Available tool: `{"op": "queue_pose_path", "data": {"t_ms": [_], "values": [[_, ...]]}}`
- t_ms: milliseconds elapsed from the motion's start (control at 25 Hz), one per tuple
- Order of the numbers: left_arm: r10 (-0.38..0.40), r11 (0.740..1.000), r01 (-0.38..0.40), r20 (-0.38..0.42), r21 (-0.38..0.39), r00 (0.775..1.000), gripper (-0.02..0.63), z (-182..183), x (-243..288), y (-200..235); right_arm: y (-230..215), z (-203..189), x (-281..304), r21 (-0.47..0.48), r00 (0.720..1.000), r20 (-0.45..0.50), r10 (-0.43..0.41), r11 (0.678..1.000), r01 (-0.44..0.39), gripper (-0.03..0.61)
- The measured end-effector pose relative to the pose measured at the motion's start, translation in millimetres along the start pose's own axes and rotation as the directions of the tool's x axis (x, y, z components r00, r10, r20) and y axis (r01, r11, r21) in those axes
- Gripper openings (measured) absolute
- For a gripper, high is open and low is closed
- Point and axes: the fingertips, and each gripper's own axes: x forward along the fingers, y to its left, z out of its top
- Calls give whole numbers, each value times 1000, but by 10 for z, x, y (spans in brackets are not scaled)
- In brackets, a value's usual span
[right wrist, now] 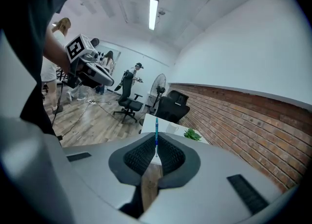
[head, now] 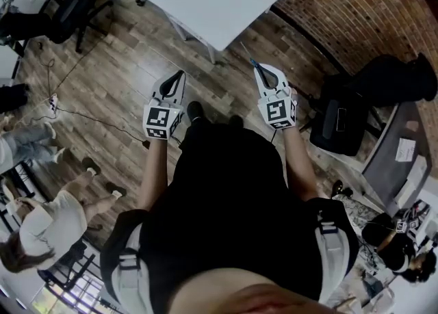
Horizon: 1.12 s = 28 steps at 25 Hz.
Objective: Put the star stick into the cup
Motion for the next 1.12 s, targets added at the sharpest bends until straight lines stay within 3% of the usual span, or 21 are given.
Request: {"op": "queue_pose_path", "data": {"t_ms": [1120], "values": [[-94, 995, 92, 43, 50, 995, 25, -16, 5, 1335, 497, 573, 915, -4, 993, -33, -109, 994, 109, 9]]}}
